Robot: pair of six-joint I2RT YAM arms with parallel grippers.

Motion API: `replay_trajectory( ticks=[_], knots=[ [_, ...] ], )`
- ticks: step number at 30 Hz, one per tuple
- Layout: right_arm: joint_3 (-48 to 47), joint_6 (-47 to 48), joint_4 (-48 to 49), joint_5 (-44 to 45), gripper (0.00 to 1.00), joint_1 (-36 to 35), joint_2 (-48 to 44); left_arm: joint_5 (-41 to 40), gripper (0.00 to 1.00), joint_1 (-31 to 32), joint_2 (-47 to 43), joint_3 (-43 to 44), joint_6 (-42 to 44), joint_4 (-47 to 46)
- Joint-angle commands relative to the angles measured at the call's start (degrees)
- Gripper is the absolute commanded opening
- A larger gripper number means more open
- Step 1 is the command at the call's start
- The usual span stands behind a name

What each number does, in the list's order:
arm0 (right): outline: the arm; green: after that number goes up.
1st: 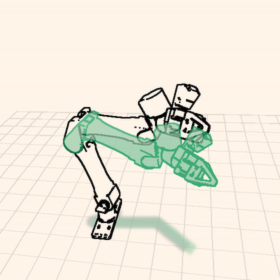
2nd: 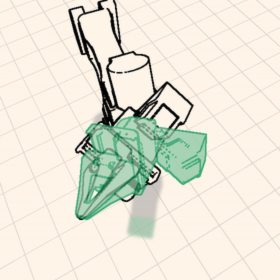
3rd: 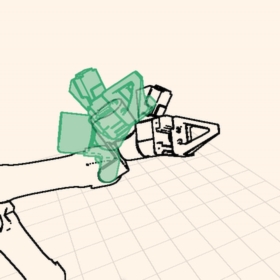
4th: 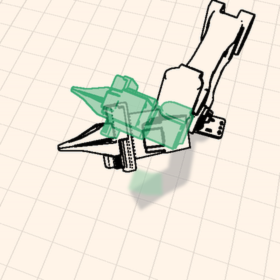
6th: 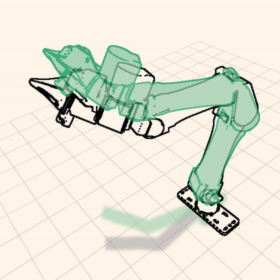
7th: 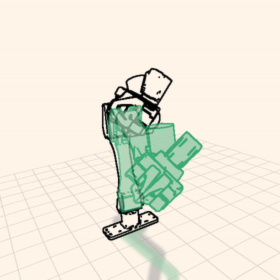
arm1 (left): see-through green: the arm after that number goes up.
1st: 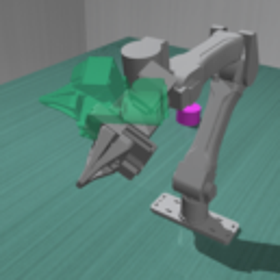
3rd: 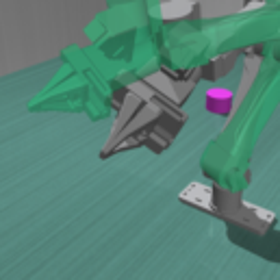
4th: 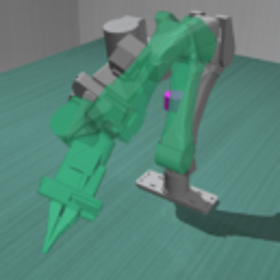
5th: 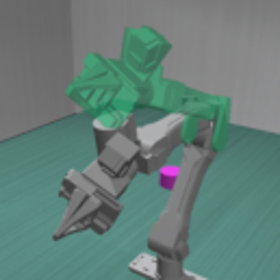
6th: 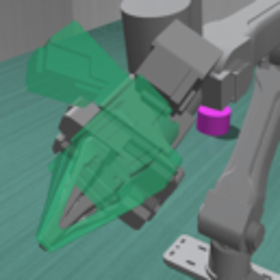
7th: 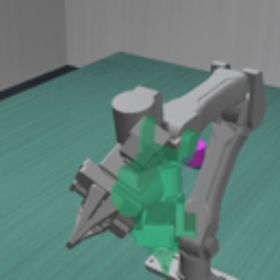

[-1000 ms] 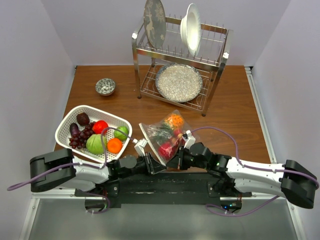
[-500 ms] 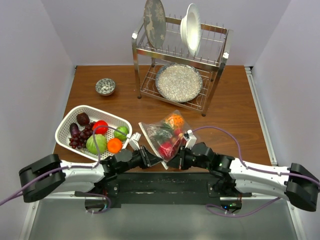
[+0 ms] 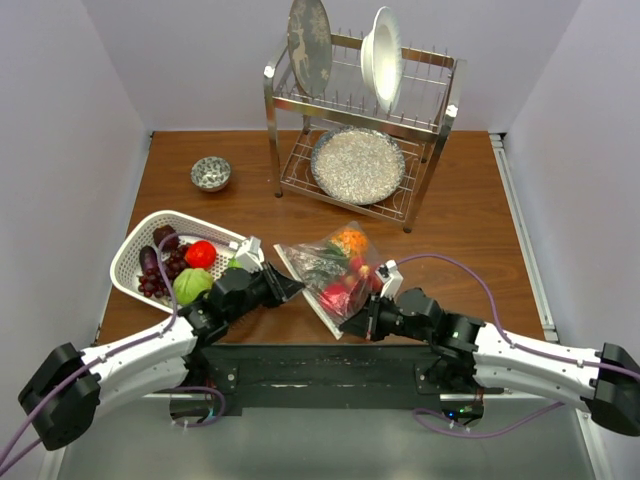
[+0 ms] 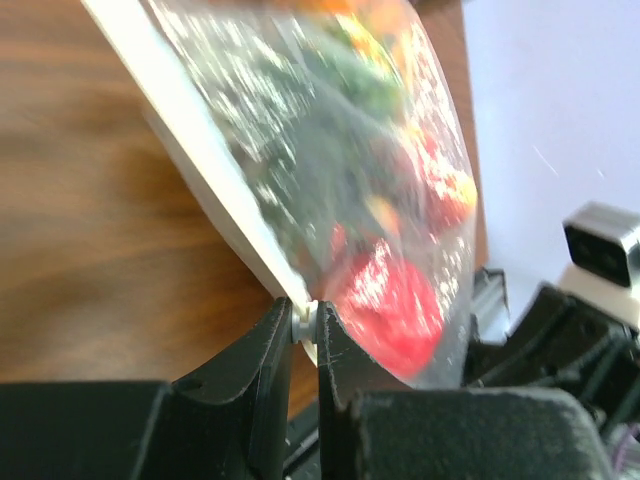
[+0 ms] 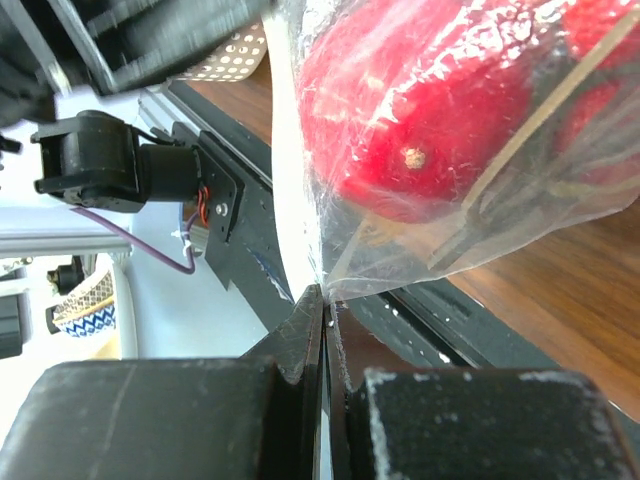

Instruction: Open the zip-top bag and remove the fake food

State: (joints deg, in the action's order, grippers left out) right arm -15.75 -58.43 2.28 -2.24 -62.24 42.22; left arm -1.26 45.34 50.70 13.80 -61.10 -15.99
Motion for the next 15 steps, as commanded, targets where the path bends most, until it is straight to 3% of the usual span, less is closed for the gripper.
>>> replay_trajectory(
  ticks=[1,15],
  knots=[
    [0.2,1.1,-5.4,-0.6,0.0,-0.5,-2.8,-5.7,0.17,-5.8,-1.0,4.7,6.8,6.8],
    [-1.0,1.9,-9.0,0.0,0.0,-0.5,-5.6,-5.5,0.16,-12.0,1.6,13.4,12.1,11.7]
  ],
)
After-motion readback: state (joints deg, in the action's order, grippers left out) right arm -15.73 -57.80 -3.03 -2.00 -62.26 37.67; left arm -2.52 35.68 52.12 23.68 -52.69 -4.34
